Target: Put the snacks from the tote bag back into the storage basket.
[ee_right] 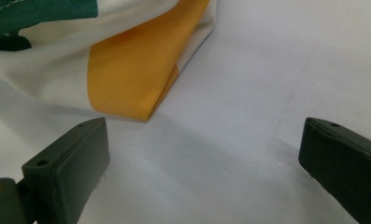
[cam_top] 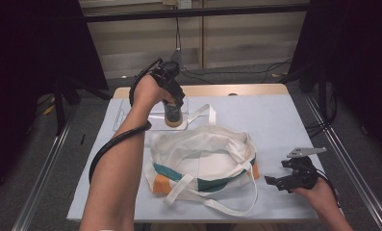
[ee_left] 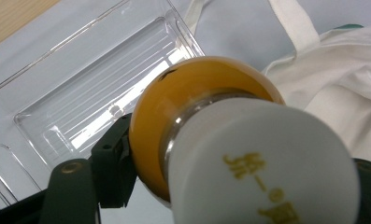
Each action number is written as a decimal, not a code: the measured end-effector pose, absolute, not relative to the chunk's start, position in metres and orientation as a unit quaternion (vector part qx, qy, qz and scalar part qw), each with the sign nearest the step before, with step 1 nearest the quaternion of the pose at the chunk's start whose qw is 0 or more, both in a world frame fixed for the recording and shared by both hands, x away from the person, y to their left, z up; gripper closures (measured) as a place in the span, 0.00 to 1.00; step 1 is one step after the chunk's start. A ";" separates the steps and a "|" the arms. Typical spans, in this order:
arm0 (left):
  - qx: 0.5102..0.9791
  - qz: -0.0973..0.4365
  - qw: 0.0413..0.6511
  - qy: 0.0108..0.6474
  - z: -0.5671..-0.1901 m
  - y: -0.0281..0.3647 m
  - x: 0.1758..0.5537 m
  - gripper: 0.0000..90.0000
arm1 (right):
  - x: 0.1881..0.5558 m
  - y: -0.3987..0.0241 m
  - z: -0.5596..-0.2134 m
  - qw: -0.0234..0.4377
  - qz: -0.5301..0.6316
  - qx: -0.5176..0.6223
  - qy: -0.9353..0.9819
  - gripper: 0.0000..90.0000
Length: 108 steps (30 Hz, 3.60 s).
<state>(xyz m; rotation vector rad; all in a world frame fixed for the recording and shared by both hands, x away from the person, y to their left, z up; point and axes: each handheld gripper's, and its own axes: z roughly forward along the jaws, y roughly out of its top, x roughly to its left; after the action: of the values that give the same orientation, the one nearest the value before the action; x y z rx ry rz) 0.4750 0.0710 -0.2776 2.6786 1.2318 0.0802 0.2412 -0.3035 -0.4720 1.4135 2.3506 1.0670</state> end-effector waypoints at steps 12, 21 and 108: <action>0.905 0.020 0.093 0.415 -0.288 0.066 0.476 0.34 | 0.241 -0.303 -0.473 0.095 0.360 0.477 0.796 0.02; 0.907 0.017 0.090 0.412 -0.293 0.064 0.477 0.34 | 0.241 -0.303 -0.473 0.094 0.359 0.477 0.796 0.02; 0.902 -0.005 0.070 0.427 -0.341 0.061 0.479 0.33 | 0.242 -0.302 -0.473 0.091 0.360 0.473 0.799 0.02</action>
<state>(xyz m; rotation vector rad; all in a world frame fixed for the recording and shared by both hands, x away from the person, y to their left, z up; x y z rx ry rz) 0.4788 0.0608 -0.3410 2.7141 1.2838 -0.0146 0.2419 -0.3023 -0.4727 1.4057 2.3732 1.0710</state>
